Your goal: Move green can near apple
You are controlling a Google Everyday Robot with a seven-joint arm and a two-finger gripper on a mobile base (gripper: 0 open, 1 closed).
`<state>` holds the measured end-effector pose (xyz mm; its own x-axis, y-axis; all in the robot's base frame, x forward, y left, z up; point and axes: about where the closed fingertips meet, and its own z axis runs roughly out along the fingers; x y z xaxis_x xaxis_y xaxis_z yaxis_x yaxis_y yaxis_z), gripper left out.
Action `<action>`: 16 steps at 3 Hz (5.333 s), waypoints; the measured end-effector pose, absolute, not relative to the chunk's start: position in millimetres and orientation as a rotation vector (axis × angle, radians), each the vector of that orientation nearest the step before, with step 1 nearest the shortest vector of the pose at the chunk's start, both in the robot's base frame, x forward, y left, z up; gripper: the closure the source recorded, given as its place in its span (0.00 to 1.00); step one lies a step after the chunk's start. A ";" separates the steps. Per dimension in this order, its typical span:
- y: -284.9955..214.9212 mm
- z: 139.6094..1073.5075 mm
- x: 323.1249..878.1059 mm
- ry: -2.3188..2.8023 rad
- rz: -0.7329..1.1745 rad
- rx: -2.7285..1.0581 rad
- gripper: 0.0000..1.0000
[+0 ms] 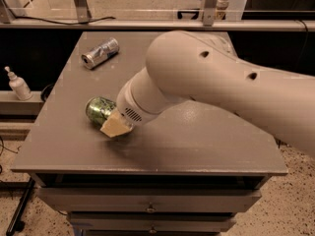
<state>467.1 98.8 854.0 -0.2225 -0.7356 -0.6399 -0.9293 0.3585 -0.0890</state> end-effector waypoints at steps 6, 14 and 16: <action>-73.8 902.3 569.0 2.011 0.044 -1.267 1.00; -89.6 850.7 637.0 2.019 0.151 -1.493 0.13; -101.4 869.1 639.0 2.012 0.075 -1.491 0.00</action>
Offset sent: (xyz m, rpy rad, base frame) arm 0.0562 -0.1354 0.0026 -0.2988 -0.1090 -0.1033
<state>639.0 -101.4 869.1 -0.1653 -0.8445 -0.5094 -0.8801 0.3594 -0.3103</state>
